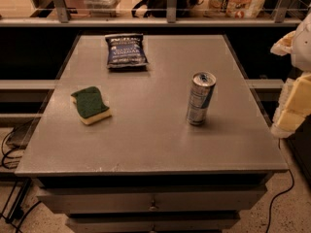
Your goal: Knock redbull can over
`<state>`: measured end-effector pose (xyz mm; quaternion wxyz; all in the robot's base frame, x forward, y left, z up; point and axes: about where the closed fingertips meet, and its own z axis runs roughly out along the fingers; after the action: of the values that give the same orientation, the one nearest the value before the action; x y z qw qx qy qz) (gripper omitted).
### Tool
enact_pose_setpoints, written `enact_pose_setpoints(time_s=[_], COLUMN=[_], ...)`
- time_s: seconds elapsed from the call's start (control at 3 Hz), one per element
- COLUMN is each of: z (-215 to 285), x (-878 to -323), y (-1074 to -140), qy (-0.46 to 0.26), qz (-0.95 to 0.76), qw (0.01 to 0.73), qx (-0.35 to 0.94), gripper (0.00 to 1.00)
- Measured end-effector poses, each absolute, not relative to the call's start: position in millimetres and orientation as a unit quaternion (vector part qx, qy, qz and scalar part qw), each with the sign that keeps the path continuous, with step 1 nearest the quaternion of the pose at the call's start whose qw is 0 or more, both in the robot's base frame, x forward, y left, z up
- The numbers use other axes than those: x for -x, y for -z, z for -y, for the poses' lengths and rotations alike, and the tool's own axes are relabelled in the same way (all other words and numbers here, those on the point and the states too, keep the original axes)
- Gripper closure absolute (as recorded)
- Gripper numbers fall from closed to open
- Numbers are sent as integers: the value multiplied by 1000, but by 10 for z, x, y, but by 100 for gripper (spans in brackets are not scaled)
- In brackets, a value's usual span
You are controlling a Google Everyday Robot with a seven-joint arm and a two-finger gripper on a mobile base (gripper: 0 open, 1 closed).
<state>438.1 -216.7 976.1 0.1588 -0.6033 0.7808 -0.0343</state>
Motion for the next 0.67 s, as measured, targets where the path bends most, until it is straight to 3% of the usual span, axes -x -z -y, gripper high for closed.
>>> enact_pose_setpoints(time_s=[0.67], z=[2096], x=[-4407], y=[-9770], qy=[25], qz=[-772], qw=[179], qx=[610], gripper=[0])
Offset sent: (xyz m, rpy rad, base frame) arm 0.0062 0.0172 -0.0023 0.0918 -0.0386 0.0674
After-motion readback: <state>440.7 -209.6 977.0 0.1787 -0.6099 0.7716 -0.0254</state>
